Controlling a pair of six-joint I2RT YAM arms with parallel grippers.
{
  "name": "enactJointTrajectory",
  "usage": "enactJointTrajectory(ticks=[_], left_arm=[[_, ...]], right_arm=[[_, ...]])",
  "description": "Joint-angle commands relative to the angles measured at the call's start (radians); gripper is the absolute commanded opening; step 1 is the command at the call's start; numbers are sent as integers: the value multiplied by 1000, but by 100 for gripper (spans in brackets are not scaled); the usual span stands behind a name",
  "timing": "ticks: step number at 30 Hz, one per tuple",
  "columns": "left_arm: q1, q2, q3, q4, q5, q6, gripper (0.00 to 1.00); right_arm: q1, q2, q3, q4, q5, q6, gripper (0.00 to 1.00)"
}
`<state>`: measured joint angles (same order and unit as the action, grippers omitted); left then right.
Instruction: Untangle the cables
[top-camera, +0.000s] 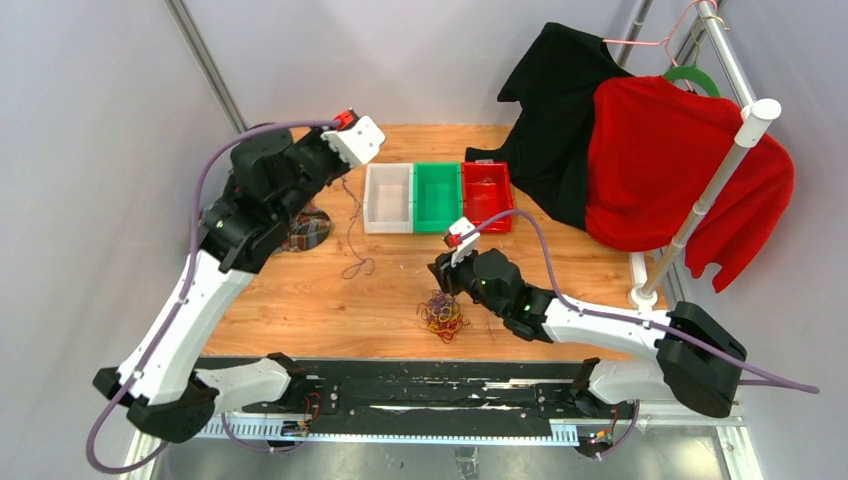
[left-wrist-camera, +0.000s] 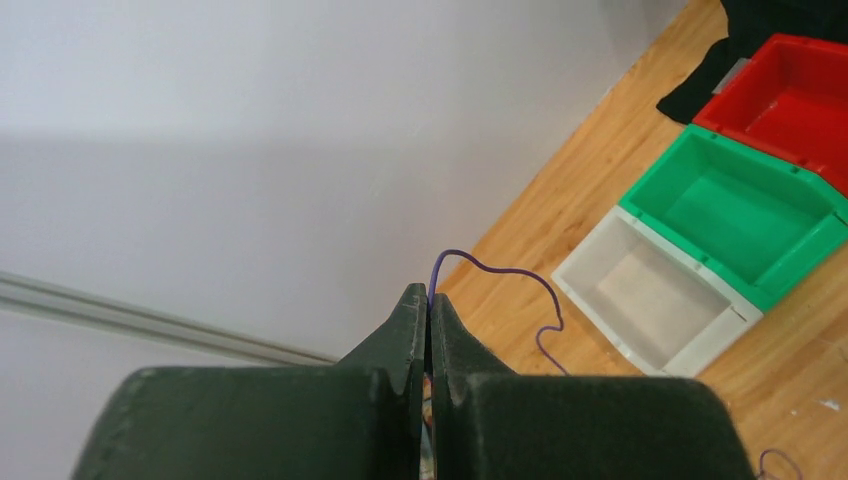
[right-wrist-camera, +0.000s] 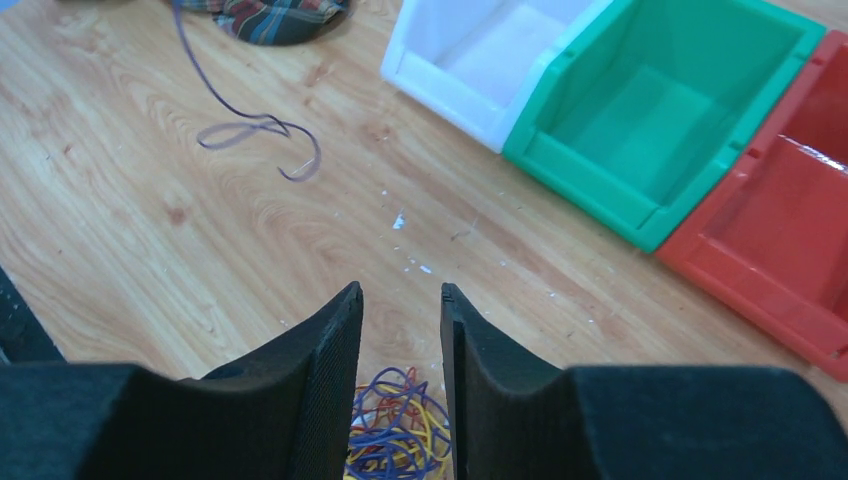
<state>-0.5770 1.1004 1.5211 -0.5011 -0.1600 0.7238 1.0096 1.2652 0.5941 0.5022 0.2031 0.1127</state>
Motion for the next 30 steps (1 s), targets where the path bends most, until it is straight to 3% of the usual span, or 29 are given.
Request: enactJointTrajectory(ticks=[1, 6, 12, 18, 24, 30], left_arm=[[5, 83, 110, 85, 16, 36, 0], [5, 188, 254, 82, 35, 54, 0], [6, 264, 325, 134, 39, 93, 1], [17, 313, 274, 204, 46, 87, 0], [96, 383, 174, 304, 70, 51, 0], [155, 453, 186, 334, 99, 4, 0]], right_arm=[[-39, -40, -4, -27, 19, 22, 35], [-78, -53, -10, -45, 22, 33, 34], [-126, -64, -32, -42, 15, 53, 34], [-143, -52, -55, -9, 5, 72, 33], [-143, -34, -64, 19, -10, 91, 31], [-143, -32, -67, 24, -19, 94, 29]])
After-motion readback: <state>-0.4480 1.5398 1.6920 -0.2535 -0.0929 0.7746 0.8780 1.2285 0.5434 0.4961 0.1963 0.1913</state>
